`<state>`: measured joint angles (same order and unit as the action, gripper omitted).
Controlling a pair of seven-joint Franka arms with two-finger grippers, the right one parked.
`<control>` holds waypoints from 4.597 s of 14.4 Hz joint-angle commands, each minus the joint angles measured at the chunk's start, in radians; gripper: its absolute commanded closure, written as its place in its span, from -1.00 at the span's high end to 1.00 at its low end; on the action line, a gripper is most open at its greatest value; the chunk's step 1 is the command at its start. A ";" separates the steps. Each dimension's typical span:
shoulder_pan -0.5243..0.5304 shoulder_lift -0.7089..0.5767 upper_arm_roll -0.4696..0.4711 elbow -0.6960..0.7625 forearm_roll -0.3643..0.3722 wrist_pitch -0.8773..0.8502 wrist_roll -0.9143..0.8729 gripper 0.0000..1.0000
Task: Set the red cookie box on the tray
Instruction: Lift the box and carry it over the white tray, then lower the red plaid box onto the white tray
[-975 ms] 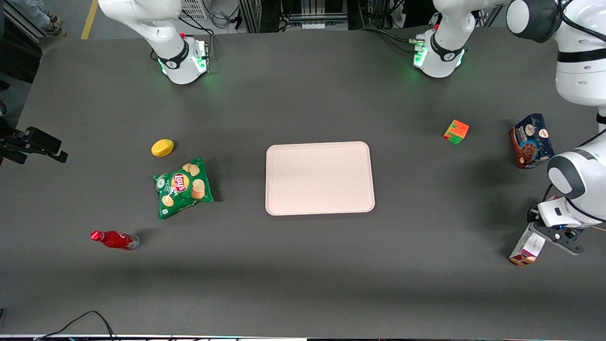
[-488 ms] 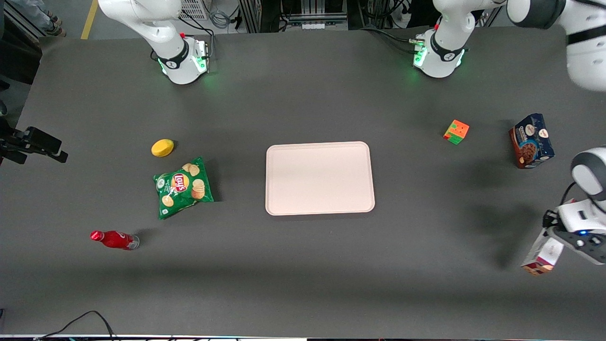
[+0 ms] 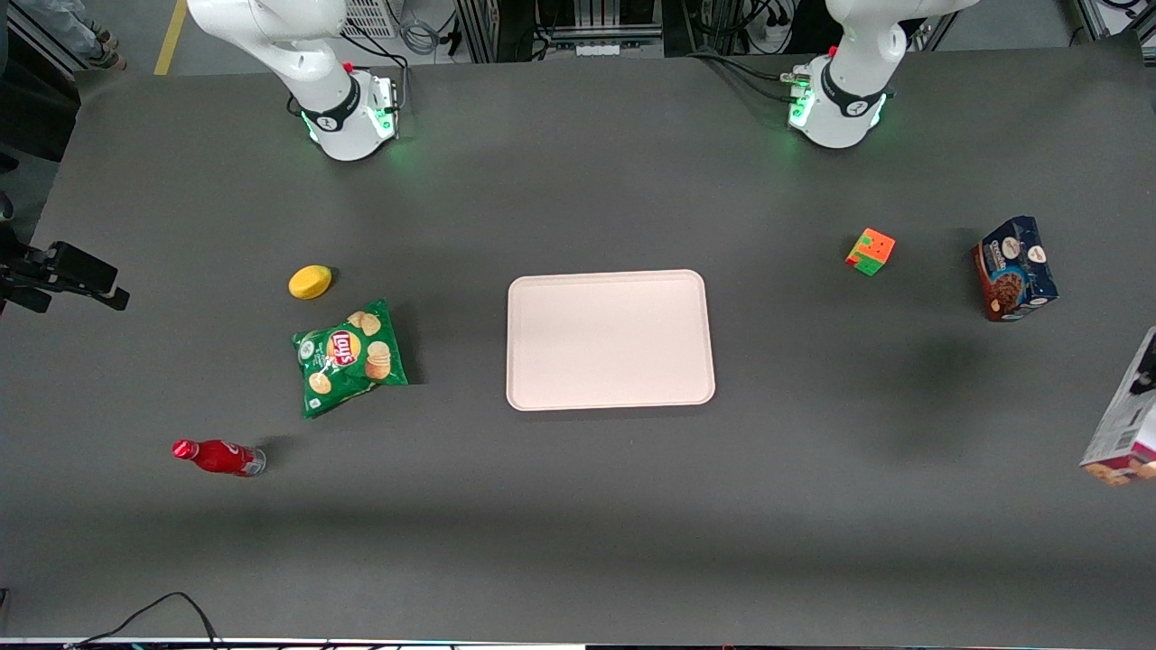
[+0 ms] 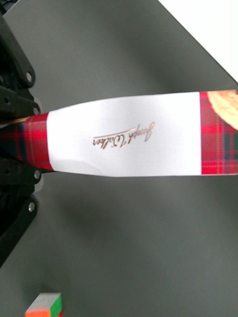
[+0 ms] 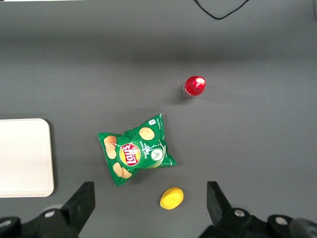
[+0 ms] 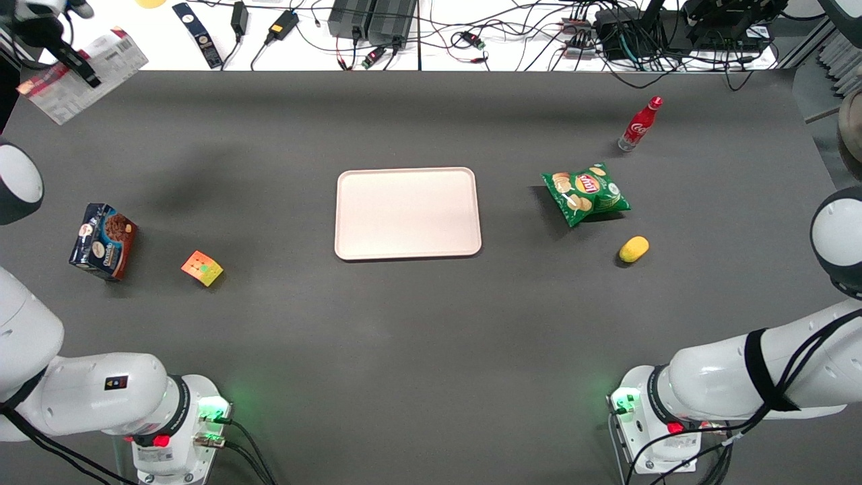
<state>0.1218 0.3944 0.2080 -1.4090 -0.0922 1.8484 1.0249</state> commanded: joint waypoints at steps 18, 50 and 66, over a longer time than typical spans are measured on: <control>-0.111 -0.054 -0.410 0.019 0.052 -0.230 -1.196 -0.73; -0.154 0.136 -0.865 -0.584 0.555 0.548 -2.070 -0.74; -0.160 0.198 -0.849 -0.567 0.629 0.597 -2.076 -0.69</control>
<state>-0.0280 0.5820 -0.6498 -1.9928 0.5061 2.4451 -1.0201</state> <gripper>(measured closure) 0.727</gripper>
